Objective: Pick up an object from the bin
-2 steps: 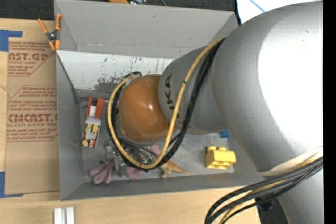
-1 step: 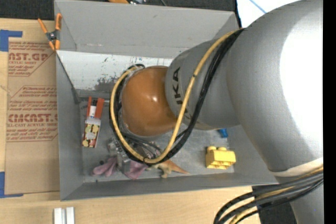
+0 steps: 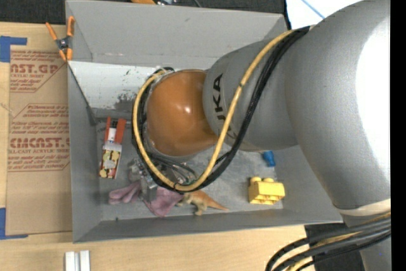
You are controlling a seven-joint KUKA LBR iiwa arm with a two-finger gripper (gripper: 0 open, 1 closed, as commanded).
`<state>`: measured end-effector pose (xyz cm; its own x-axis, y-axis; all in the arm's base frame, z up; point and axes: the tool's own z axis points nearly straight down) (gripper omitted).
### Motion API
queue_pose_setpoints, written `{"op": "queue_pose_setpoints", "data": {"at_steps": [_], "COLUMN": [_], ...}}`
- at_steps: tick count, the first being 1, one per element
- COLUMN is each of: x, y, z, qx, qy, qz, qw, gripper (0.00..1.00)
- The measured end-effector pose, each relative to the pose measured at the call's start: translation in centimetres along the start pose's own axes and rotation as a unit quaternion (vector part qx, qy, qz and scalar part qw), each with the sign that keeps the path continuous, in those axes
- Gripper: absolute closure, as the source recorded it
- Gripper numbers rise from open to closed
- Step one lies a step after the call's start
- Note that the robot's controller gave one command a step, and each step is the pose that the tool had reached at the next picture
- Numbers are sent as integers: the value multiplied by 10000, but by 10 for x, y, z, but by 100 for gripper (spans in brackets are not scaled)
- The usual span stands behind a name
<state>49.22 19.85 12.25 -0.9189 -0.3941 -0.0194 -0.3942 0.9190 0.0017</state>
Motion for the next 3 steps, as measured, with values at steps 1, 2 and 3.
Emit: {"op": "queue_pose_setpoints", "data": {"at_steps": [1,2,3], "x": [-20,-24,-29], "y": [-50,-20,-3], "z": [49,-74,-146], "qx": [-4,-11,-12], "qy": [1,-14,-76], "qz": [-381,-470,-516], "qw": [9993,9989,9986], "gripper": [100,0,0]}}
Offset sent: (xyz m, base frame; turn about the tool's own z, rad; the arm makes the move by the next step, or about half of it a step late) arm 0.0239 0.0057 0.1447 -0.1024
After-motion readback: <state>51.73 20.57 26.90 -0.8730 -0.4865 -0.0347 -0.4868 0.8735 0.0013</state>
